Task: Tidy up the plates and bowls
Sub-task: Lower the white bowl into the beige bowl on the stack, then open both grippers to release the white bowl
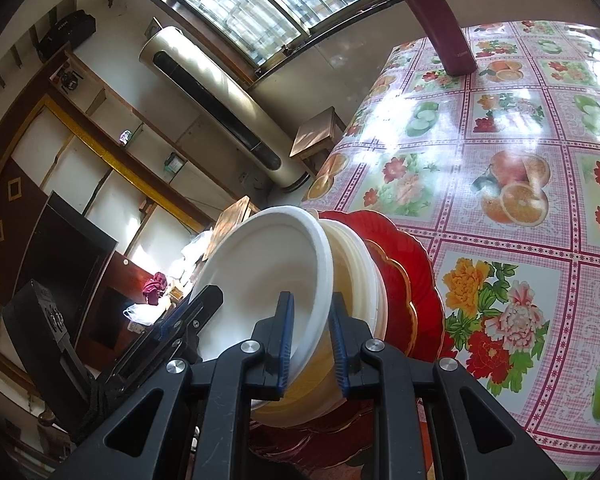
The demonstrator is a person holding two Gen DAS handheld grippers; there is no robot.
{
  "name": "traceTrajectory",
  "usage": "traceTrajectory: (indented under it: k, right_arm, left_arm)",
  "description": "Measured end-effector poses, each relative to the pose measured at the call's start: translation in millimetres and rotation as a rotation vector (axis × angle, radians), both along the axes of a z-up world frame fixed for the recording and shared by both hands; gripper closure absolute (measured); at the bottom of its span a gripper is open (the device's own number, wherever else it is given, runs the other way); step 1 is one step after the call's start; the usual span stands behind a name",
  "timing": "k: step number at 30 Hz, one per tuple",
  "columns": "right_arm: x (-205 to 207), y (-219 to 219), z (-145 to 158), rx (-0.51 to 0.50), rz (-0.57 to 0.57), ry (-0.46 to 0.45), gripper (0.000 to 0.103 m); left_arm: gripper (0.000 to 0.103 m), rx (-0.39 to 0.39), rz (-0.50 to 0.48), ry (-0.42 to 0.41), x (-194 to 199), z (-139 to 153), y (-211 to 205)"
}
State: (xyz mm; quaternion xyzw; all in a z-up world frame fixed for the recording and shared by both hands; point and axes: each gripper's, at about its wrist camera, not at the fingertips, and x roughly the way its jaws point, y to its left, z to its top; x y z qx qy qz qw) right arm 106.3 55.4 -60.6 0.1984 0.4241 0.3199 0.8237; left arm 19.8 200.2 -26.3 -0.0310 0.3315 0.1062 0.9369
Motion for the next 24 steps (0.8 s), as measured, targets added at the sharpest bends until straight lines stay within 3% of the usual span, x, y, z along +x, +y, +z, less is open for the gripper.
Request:
traceTrajectory:
  k: [3, 5, 6, 7, 11, 15, 17, 24]
  right_arm:
    - [-1, 2, 1, -0.025, 0.002, -0.022, 0.082]
    - [-3, 5, 3, -0.046, 0.004, -0.040, 0.079]
    - [-4, 5, 4, -0.052, 0.006, -0.051, 0.073]
    - [-6, 6, 5, -0.064, 0.006, -0.066, 0.071]
    - [-15, 8, 12, -0.118, -0.001, -0.137, 0.053]
    - [-25, 1, 16, -0.101, 0.014, -0.181, 0.037]
    - [-32, -5, 19, -0.100, 0.005, -0.218, 0.030]
    - [-41, -21, 24, -0.028, 0.008, -0.258, 0.026]
  left_arm:
    - [0.082, -0.012, -0.007, 0.004, 0, -1, 1]
    - [0.064, -0.014, -0.007, 0.003, 0, 0, 2]
    - [0.046, -0.015, -0.002, -0.004, -1, 1, 2]
    - [0.037, -0.017, 0.004, -0.016, -3, 2, 4]
    - [0.027, -0.005, 0.029, -0.052, -9, 6, 8]
    - [0.017, 0.042, 0.063, -0.066, -13, 7, 8]
    - [0.017, 0.059, 0.076, -0.078, -17, 6, 7]
    - [0.017, 0.076, 0.086, -0.083, -21, 7, 0]
